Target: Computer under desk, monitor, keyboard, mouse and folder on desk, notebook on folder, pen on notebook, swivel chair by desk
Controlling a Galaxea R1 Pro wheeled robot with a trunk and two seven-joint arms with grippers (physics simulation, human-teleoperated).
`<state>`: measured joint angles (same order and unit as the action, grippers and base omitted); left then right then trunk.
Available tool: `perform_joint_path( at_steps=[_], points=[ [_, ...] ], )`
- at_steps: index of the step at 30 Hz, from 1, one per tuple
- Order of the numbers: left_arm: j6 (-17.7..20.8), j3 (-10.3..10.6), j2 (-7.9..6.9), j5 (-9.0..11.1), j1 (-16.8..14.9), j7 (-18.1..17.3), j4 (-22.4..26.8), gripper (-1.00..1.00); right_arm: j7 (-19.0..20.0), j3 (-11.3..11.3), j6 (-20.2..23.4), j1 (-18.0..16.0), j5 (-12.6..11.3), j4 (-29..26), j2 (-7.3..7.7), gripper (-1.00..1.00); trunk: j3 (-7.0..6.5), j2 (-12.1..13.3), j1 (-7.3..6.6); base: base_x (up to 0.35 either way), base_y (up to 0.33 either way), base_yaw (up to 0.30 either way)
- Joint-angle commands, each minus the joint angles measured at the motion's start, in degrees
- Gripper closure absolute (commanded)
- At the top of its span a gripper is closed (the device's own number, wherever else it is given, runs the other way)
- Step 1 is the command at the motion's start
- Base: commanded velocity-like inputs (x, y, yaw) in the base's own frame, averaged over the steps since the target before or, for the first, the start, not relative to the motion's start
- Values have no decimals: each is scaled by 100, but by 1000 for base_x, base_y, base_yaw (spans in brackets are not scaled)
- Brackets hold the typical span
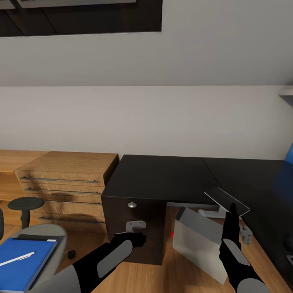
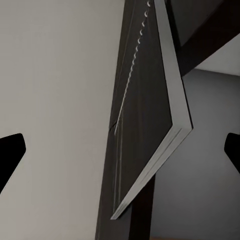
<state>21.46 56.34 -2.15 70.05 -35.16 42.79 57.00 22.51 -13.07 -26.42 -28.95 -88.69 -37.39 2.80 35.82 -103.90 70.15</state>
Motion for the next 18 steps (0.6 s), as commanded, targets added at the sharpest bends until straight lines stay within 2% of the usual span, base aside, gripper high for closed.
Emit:
perform_joint_path(
  at_steps=[1,14,18],
  points=[
    [7,18,-5,26,-8,37,9,-100,43,5,-4,-4,-62,3,1,-100,6,-3,0,8,0,0],
    [6,18,-5,27,-8,37,5,-100,36,5,-4,-3,-65,3,7,-100,6,-3,0,4,0,0],
    [2,18,-5,27,-8,34,5,-100,33,5,-4,-3,-62,3,9,-100,6,-3,0,106,0,0]
  ],
)
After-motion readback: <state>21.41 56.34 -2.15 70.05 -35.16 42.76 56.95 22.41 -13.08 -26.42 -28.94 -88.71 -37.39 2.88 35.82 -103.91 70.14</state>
